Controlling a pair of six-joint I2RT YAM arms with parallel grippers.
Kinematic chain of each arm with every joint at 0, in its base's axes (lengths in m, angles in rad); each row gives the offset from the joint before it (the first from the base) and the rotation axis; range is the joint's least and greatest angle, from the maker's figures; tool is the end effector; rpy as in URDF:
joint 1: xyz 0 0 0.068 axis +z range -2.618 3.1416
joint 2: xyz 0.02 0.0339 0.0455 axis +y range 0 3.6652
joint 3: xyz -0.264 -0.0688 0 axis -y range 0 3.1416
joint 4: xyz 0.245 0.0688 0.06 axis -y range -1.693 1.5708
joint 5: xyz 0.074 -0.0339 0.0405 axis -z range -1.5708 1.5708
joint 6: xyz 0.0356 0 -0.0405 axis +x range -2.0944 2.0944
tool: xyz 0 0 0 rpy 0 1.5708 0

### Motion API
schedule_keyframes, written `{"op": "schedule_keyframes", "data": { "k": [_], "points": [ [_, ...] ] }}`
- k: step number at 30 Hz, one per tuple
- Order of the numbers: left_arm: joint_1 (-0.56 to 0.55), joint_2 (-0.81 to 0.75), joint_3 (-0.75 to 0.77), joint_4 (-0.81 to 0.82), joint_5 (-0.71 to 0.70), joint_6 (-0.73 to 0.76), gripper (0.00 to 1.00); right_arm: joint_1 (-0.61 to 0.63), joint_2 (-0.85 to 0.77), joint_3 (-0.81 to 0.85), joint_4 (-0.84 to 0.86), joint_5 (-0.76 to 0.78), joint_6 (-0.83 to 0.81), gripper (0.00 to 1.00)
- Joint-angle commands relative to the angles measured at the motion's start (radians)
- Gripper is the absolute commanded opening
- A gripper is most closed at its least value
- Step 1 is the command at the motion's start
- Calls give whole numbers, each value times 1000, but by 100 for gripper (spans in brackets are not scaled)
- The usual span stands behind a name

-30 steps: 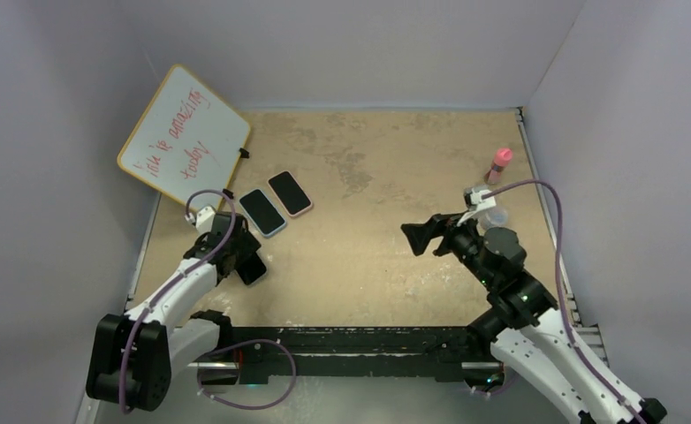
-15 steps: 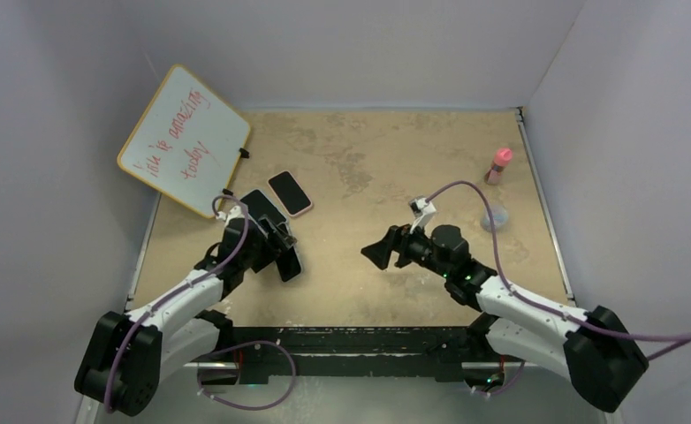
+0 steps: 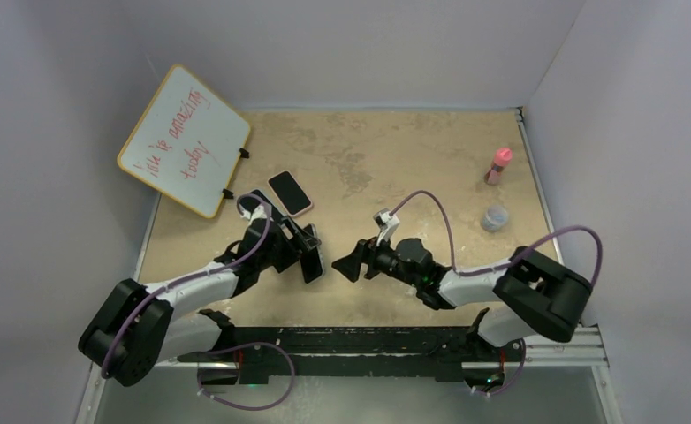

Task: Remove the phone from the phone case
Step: Pick up the phone at the center of the board.

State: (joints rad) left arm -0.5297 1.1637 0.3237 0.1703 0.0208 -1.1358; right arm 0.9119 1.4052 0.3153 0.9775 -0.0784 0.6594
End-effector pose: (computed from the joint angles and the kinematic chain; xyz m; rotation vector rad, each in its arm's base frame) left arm 0.1805 -0.1065 0.1455 -0.7065 2.3002 -0.8779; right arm 0.1520 0.2008 0.1721 -0.2960 1.8196 1.2154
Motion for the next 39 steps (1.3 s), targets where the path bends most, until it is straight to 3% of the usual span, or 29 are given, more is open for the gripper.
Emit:
{"op": "schedule_keyframes", "data": {
  "k": [1,6,19,24,29,32,35,39],
  "points": [
    [-28,48,46,131,-19,-77,0,35,109,50,180,75,76,78],
    [-70,97,61,163,-17,-110,0,72,214,106,205,60,139,70],
    [-123,123,75,189,-82,-148,0,92,269,164,108,136,165,62],
    [-125,129,74,218,-93,-140,1,93,265,173,65,170,149,44],
    [-124,119,64,252,-95,-78,4,90,232,143,66,179,150,16],
    [-123,91,49,281,-89,-3,14,85,209,135,70,169,129,2],
    [-121,44,39,299,-67,97,30,60,193,118,104,111,122,0],
    [-91,-62,16,282,-50,210,65,1,171,83,184,-5,141,0]
  ]
}}
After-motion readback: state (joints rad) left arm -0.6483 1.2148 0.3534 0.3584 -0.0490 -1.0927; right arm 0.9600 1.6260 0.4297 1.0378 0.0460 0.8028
